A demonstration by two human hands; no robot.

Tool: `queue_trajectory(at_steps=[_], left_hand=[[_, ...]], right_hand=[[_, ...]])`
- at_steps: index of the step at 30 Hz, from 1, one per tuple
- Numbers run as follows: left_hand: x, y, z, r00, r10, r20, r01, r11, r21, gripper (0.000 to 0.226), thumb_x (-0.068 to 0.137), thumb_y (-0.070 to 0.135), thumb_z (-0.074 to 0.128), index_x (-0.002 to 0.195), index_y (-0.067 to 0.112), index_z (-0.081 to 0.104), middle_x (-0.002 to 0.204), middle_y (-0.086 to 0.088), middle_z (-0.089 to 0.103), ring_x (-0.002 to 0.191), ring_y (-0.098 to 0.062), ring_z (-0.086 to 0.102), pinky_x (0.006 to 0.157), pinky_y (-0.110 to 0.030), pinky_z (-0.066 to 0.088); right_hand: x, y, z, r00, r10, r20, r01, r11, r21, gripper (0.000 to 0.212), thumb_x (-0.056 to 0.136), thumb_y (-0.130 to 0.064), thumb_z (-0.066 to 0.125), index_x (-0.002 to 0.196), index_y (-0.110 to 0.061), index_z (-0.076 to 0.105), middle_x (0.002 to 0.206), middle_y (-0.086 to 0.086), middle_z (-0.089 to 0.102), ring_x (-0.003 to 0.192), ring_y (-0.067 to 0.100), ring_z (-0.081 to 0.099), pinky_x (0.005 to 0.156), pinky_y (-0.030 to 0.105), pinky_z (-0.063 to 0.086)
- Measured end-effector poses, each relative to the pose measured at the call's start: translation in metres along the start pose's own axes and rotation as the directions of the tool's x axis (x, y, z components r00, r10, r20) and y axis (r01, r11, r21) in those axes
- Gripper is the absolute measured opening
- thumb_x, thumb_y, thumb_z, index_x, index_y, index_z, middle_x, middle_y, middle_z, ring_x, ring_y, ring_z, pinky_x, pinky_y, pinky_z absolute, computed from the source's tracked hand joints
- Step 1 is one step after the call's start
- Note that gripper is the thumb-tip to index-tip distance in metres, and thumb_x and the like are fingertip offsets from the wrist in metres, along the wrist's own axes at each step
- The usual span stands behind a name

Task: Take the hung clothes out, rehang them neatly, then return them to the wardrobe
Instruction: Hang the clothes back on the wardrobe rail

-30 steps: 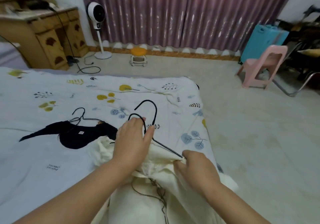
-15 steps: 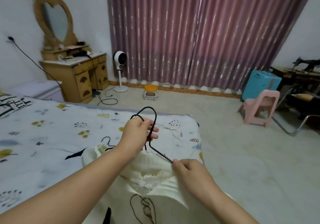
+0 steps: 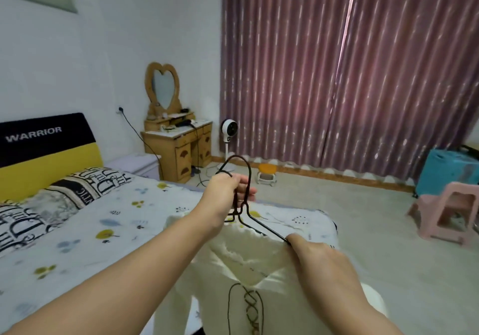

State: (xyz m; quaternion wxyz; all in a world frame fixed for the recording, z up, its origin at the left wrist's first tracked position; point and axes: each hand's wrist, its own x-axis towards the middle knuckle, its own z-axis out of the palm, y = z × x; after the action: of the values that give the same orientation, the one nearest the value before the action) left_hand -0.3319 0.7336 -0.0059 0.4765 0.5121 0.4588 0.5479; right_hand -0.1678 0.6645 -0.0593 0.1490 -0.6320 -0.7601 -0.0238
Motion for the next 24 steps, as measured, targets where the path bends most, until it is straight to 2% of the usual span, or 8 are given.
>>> queue_trajectory(at_steps=[5, 7, 10, 13, 16, 18, 22, 24], left_hand=[[-0.038, 0.045, -0.019, 0.985, 0.093, 0.146, -0.074, 0.989, -0.127, 0.020, 0.070, 0.023, 0.047, 0.086, 0.014, 0.056, 0.069, 0.006, 0.058, 0.072, -0.011, 0.056, 0.066, -0.027, 0.036], [-0.051, 0.060, -0.026, 0.986, 0.152, 0.073, -0.149, 0.988, -0.042, 0.013, 0.086, 0.027, 0.051, 0.082, 0.016, 0.057, 0.062, 0.011, 0.059, 0.066, -0.007, 0.059, 0.064, -0.024, 0.038], [-0.067, 0.081, -0.043, 0.969, 0.237, -0.069, -0.234, 0.971, 0.057, 0.033, 0.100, 0.017, 0.035, 0.077, 0.014, 0.058, 0.053, 0.010, 0.058, 0.052, -0.003, 0.058, 0.054, -0.018, 0.042], [-0.085, 0.097, -0.068, 0.961, 0.248, -0.122, -0.244, 0.969, 0.046, 0.037, 0.101, 0.014, 0.029, 0.076, 0.012, 0.057, 0.056, 0.005, 0.054, 0.052, -0.007, 0.054, 0.052, -0.018, 0.042], [-0.102, 0.108, -0.095, 0.950, 0.259, -0.175, -0.255, 0.966, 0.043, 0.038, 0.101, 0.012, 0.028, 0.075, 0.011, 0.055, 0.060, 0.003, 0.049, 0.053, -0.008, 0.049, 0.052, -0.016, 0.041], [-0.116, 0.114, -0.112, 0.937, 0.282, -0.207, -0.273, 0.960, 0.068, 0.038, 0.101, 0.012, 0.028, 0.074, 0.012, 0.054, 0.059, 0.003, 0.047, 0.050, -0.006, 0.048, 0.050, -0.016, 0.040], [-0.145, 0.133, -0.156, 0.905, 0.311, -0.290, -0.302, 0.950, 0.077, 0.038, 0.101, 0.012, 0.028, 0.072, 0.011, 0.053, 0.055, 0.004, 0.046, 0.047, -0.006, 0.046, 0.042, -0.013, 0.038], [-0.161, 0.145, -0.183, 0.887, 0.321, -0.331, -0.310, 0.947, 0.087, 0.038, 0.102, 0.015, 0.028, 0.073, 0.012, 0.052, 0.056, 0.005, 0.047, 0.048, -0.006, 0.047, 0.048, -0.016, 0.037]], right_hand=[[-0.017, -0.036, -0.030, 0.991, -0.079, -0.106, 0.080, 0.997, 0.005, 0.020, 0.097, -0.025, 0.035, 0.115, -0.030, 0.042, 0.093, -0.002, 0.058, 0.099, 0.023, 0.054, 0.065, 0.032, 0.032], [-0.021, -0.050, -0.041, 0.979, -0.143, -0.143, 0.144, 0.990, 0.001, 0.024, 0.096, -0.023, 0.036, 0.117, -0.029, 0.045, 0.080, -0.002, 0.047, 0.095, 0.025, 0.051, 0.060, 0.033, 0.032], [-0.023, -0.069, -0.056, 0.956, -0.243, -0.166, 0.260, 0.962, 0.087, 0.028, 0.095, -0.026, 0.042, 0.122, -0.030, 0.049, 0.100, -0.001, 0.064, 0.099, 0.025, 0.055, 0.069, 0.032, 0.043], [-0.018, -0.090, -0.071, 0.960, -0.276, 0.040, 0.242, 0.896, 0.372, 0.034, 0.093, -0.036, 0.053, 0.125, -0.027, 0.053, 0.110, -0.001, 0.065, 0.097, 0.017, 0.059, 0.076, 0.027, 0.045], [-0.013, -0.114, -0.081, 0.854, -0.395, 0.338, 0.081, 0.743, 0.665, 0.021, 0.087, -0.035, 0.062, 0.104, -0.022, 0.061, 0.084, -0.004, 0.065, 0.071, 0.008, 0.056, 0.061, 0.019, 0.040], [-0.018, -0.134, -0.081, 0.756, -0.499, 0.423, -0.056, 0.596, 0.801, 0.008, 0.088, -0.026, 0.064, 0.090, -0.019, 0.062, 0.070, -0.005, 0.062, 0.064, 0.007, 0.053, 0.056, 0.018, 0.037], [-0.034, -0.189, -0.075, 0.748, -0.603, 0.277, -0.055, 0.360, 0.931, 0.013, 0.089, -0.008, 0.059, 0.076, -0.012, 0.058, 0.060, -0.002, 0.054, 0.056, 0.011, 0.046, 0.061, 0.027, 0.028], [-0.043, -0.221, -0.078, 0.776, -0.610, 0.159, 0.025, 0.282, 0.959, 0.020, 0.089, -0.001, 0.055, 0.071, -0.010, 0.055, 0.051, -0.007, 0.051, 0.048, 0.006, 0.044, 0.056, 0.020, 0.032]])
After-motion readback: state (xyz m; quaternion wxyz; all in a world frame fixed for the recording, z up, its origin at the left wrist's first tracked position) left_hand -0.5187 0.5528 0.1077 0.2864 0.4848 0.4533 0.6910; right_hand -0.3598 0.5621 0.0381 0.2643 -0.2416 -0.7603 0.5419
